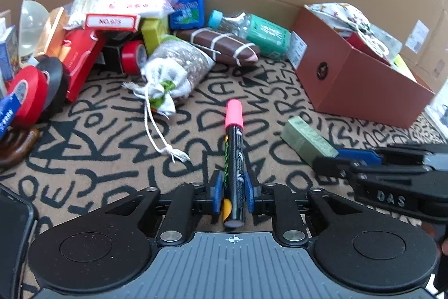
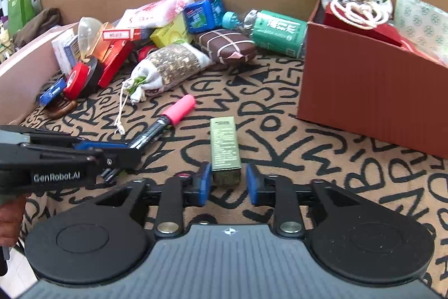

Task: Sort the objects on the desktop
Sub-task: 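Close the right gripper on the olive-green box and lift it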

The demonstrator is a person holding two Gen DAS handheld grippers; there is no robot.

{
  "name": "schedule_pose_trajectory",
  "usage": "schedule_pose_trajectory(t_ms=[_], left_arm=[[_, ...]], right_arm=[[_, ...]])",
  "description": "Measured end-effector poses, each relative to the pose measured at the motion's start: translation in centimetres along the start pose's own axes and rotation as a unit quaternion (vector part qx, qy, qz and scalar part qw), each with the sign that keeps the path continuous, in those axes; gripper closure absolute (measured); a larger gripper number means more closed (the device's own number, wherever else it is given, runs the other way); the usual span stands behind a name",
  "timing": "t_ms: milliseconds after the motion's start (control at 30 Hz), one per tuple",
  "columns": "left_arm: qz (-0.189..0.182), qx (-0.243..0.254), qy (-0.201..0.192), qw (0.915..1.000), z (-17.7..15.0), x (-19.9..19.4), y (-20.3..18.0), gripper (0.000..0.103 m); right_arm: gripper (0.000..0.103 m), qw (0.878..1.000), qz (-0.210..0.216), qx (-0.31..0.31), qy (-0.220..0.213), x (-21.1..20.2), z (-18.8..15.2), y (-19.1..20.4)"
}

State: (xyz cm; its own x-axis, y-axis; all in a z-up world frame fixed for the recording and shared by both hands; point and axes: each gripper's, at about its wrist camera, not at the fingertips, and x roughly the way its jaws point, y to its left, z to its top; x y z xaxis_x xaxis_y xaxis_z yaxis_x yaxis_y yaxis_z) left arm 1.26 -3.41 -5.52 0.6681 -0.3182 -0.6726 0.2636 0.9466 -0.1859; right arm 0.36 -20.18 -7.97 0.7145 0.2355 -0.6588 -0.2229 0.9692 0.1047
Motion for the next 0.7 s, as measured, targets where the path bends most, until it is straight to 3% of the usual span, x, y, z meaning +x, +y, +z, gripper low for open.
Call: schedule_pose_trajectory(t_ms=[467,500,533,700], left_arm=[[0.012,0.037,0.004,0.9992,1.3,2.3,-0.9,0.064],[0.013,0.042,0.005,0.999,1.2,2.3,-1.0,0.072],[0.014,0.046,0.006,0.9988,1.1,2.2,-1.1,0.086],[0.007,0.052,0.01,0.9986,0.6,1.6,-1.8,0.09]], right_arm=[[0.066,1.0,0.0,-0.009,-0.003,2.2,0.8,0.5],[0.071,1.0,0.0,-0.01,-0.004,2.2,0.7,0.5],[0.077,1.0,0.002,-0.01,-0.002,2.2,0.7,0.5],[0.077,1.0,0.015,0.001,-0.001,1.4,0.3,0.4]])
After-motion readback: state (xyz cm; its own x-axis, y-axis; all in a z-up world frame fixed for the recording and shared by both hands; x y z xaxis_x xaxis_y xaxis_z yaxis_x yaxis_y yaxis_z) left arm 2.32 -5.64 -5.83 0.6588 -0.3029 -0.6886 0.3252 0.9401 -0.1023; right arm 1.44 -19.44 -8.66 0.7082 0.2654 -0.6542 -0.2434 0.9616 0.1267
